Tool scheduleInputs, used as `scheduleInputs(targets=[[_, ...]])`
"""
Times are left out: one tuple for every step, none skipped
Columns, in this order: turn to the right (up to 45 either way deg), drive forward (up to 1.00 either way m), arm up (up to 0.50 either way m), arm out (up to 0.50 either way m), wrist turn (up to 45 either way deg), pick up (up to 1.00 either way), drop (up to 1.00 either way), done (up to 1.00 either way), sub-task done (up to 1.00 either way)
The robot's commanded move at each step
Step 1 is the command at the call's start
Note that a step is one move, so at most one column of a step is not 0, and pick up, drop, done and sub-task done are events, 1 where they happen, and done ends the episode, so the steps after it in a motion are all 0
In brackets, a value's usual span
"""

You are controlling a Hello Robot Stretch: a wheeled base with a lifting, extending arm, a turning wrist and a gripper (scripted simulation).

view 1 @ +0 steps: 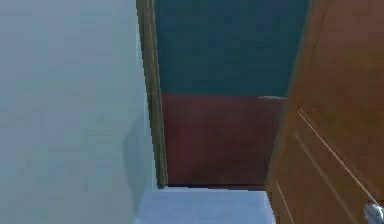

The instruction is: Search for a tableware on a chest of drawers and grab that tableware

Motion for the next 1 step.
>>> scheduleInputs(targets=[[0.0,1.0,0.0,0.0,0.0,0.0,0.0,0.0,0.0]])
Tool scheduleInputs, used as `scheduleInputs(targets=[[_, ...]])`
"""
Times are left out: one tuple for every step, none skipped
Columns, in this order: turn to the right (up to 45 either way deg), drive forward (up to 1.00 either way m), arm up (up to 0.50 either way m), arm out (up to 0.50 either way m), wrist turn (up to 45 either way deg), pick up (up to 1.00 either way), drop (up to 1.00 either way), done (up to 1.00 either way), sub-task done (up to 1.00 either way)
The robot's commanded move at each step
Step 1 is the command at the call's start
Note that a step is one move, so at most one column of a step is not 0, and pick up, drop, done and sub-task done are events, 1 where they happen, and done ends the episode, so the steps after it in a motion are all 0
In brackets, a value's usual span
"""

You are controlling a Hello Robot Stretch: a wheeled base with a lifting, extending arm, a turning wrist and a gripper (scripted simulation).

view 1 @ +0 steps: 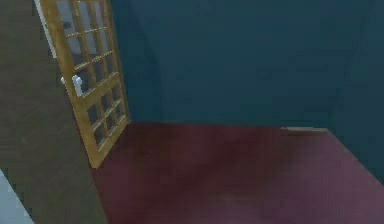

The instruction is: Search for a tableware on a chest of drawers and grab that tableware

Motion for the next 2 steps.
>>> scheduleInputs(targets=[[12.0,0.0,0.0,0.0,0.0,0.0,0.0,0.0,0.0],[0.0,0.15,0.0,0.0,0.0,0.0,0.0,0.0,0.0]])
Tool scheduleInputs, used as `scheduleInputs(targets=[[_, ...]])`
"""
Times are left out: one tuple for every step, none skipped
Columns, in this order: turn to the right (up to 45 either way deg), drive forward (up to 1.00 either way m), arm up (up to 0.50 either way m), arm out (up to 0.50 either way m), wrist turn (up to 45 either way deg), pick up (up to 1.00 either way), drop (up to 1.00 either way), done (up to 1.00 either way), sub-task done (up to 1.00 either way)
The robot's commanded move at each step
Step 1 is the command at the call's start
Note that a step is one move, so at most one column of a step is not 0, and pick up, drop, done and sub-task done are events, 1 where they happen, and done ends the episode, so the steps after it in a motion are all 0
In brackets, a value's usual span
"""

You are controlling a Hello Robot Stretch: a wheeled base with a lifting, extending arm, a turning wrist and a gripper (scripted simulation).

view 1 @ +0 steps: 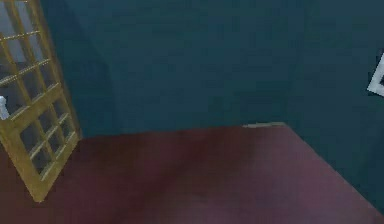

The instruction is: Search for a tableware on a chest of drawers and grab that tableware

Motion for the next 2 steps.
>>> scheduleInputs(targets=[[-6.0,0.0,0.0,0.0,0.0,0.0,0.0,0.0,0.0],[0.0,0.6,0.0,0.0,0.0,0.0,0.0,0.0,0.0]])
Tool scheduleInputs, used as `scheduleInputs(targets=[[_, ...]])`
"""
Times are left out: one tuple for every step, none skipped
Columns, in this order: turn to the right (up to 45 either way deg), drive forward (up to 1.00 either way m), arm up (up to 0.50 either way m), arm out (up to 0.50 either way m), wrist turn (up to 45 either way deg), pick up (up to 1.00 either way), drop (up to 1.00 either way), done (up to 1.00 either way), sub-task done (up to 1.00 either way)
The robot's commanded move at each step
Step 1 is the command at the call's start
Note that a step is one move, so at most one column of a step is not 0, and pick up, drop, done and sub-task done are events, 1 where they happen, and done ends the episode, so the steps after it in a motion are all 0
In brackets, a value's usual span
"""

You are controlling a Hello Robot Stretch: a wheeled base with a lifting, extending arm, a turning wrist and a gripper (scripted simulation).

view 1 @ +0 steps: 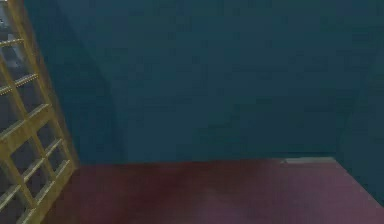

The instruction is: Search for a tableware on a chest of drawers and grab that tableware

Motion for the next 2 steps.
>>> scheduleInputs(targets=[[-6.0,0.0,0.0,0.0,0.0,0.0,0.0,0.0,0.0],[0.0,0.15,0.0,0.0,0.0,0.0,0.0,0.0,0.0]])
